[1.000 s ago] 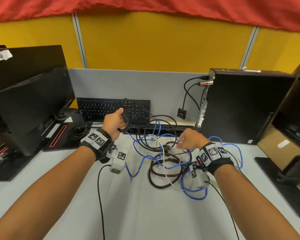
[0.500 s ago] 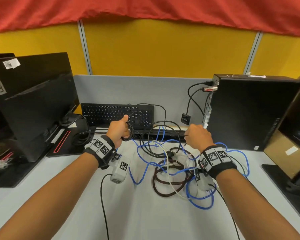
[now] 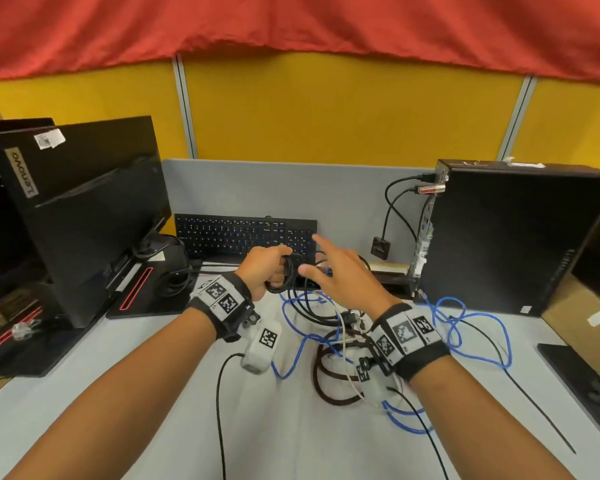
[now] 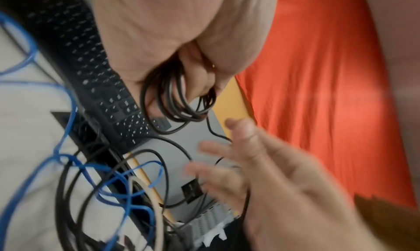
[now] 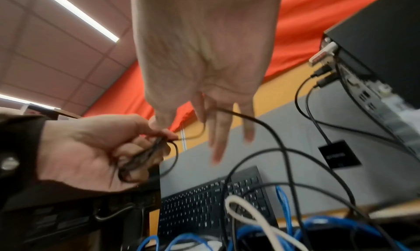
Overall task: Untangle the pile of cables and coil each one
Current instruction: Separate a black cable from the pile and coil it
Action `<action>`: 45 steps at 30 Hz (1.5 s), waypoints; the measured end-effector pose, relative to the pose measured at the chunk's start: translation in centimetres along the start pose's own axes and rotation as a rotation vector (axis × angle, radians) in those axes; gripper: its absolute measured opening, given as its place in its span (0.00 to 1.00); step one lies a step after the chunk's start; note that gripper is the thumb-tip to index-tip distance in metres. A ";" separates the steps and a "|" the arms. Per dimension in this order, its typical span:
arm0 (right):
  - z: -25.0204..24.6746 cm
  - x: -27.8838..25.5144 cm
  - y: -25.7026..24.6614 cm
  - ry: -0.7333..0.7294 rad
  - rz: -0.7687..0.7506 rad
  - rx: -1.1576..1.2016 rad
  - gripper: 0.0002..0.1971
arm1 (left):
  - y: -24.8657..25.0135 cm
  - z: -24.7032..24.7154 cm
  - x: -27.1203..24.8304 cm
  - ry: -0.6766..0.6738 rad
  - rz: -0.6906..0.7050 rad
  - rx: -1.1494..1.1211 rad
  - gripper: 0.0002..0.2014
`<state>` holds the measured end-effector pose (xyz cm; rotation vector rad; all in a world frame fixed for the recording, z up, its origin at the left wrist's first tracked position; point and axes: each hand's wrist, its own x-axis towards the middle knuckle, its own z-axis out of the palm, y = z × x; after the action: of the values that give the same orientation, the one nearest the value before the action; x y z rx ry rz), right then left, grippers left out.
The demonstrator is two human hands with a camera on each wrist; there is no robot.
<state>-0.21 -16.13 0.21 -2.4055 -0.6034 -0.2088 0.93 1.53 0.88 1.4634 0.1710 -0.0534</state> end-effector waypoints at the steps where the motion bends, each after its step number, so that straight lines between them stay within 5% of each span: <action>1: 0.4 0.0 -0.1 -0.037 0.013 0.080 0.35 | 0.1 -0.2 -0.1 -0.026 -0.039 -0.117 0.16; 3: 1.2 -0.1 0.4 0.071 -0.037 0.155 0.22 | 0.2 -1.0 -0.1 -0.061 -0.099 -0.293 0.23; 5: 1.4 -0.1 1.1 0.203 -0.090 -0.024 0.14 | 0.4 -2.1 0.2 -0.029 -0.124 -0.452 0.27; 7: 1.5 -0.5 1.1 0.069 -0.099 -0.381 0.12 | 0.6 -2.7 0.7 0.084 -0.112 -0.569 0.20; 10: 2.8 -1.1 -0.4 -0.168 -0.170 -0.677 0.09 | 0.1 -1.4 0.4 0.201 -0.024 -0.397 0.13; 13: 3.6 -1.1 -2.4 -0.233 -0.333 -0.567 0.11 | -1.2 0.9 -0.6 0.130 0.107 0.020 0.15; 17: 2.0 -0.8 -2.7 -0.087 -0.270 -0.131 0.05 | -1.6 0.7 -1.6 -0.046 0.263 0.478 0.20; 21: -1.2 -0.4 -0.2 0.177 -0.112 0.324 0.05 | -1.4 -0.3 -2.3 -0.243 0.205 0.398 0.17; 24: -1.6 0.2 1.1 0.201 -0.066 0.312 0.06 | -1.5 -0.5 -2.4 -0.361 0.106 0.143 0.20; 28: -0.6 0.4 1.7 0.079 -0.111 0.148 0.21 | -1.4 -0.4 -2.0 -0.466 0.034 -0.105 0.22; 32: -1.4 0.3 3.3 0.079 -0.076 0.151 0.16 | -0.8 -1.7 -0.7 -0.266 0.123 -0.333 0.23; 36: -3.1 -0.4 6.1 0.224 -0.023 0.094 0.12 | 0.5 -5.0 1.1 0.214 0.112 -0.486 0.15; 38: -3.1 -0.8 6.4 0.121 -0.008 -0.095 0.11 | 0.7 -5.6 1.8 0.370 0.112 -0.426 0.08; 42: -0.1 -1.5 3.9 -0.221 -0.085 -0.407 0.11 | -0.2 -3.1 1.5 0.366 0.278 -0.082 0.13; 45: 1.6 -1.8 1.6 -0.283 -0.209 -0.233 0.09 | -1.9 -0.4 0.2 0.169 0.406 0.309 0.18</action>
<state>-1.04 -16.85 -2.44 -2.6165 -1.0119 -0.0252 0.82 1.71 -1.11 1.7868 -0.0015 0.3902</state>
